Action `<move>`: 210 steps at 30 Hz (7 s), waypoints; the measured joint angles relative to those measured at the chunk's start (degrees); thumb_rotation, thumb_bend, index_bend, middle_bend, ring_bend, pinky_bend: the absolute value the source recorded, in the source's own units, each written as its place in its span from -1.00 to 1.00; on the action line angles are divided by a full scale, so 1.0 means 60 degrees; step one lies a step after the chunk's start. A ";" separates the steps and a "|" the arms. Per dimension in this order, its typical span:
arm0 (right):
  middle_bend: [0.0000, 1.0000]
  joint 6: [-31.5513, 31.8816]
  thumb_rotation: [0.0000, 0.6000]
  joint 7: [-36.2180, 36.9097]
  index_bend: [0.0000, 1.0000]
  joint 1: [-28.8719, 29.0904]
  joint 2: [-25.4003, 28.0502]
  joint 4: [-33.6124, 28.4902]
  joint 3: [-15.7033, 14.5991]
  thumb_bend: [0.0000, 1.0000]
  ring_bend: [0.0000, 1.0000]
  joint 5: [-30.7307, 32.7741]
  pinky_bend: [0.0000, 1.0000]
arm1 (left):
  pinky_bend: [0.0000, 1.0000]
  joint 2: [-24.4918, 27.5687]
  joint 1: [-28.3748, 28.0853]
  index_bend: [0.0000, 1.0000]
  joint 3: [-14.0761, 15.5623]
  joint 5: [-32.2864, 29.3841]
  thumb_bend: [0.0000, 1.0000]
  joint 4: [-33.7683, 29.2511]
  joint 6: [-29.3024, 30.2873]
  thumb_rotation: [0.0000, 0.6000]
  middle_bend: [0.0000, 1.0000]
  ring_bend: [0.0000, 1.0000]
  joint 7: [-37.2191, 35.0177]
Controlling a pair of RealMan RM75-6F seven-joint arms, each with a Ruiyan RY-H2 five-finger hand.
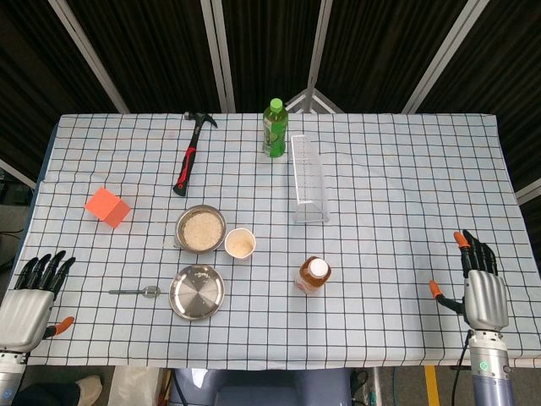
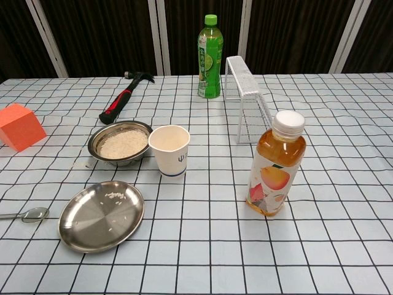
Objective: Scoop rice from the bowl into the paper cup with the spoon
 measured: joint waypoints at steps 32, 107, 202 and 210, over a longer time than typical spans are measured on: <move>-1.00 0.0048 1.00 0.0066 -1.00 0.0007 -0.0066 0.0101 0.0025 -0.35 -1.00 -0.0021 -1.00 | 1.00 0.0115 -0.0715 -0.10 -0.0437 -0.2988 -0.49 -0.1185 -0.1970 1.00 1.00 1.00 0.1104; -1.00 0.0125 1.00 -0.0040 -1.00 -0.0015 -0.0119 0.0025 0.0043 -0.35 -1.00 -0.0028 -1.00 | 1.00 -0.3218 -0.3068 0.07 -0.0606 -0.6057 -0.21 0.0919 -0.2720 1.00 1.00 1.00 0.4098; -1.00 0.0902 1.00 -0.0011 -1.00 -0.0244 -0.0441 0.0098 0.0270 -0.35 -1.00 -0.0206 -1.00 | 1.00 -0.4253 -1.0645 0.12 -0.2373 -1.4420 0.27 0.2857 -0.2799 1.00 1.00 1.00 1.2604; -1.00 0.0945 1.00 -0.0001 -1.00 -0.0252 -0.0455 0.0125 0.0289 -0.35 -1.00 -0.0236 -1.00 | 1.00 -0.4629 -1.0945 0.12 -0.2388 -1.4781 0.28 0.3351 -0.2851 1.00 1.00 1.00 1.2831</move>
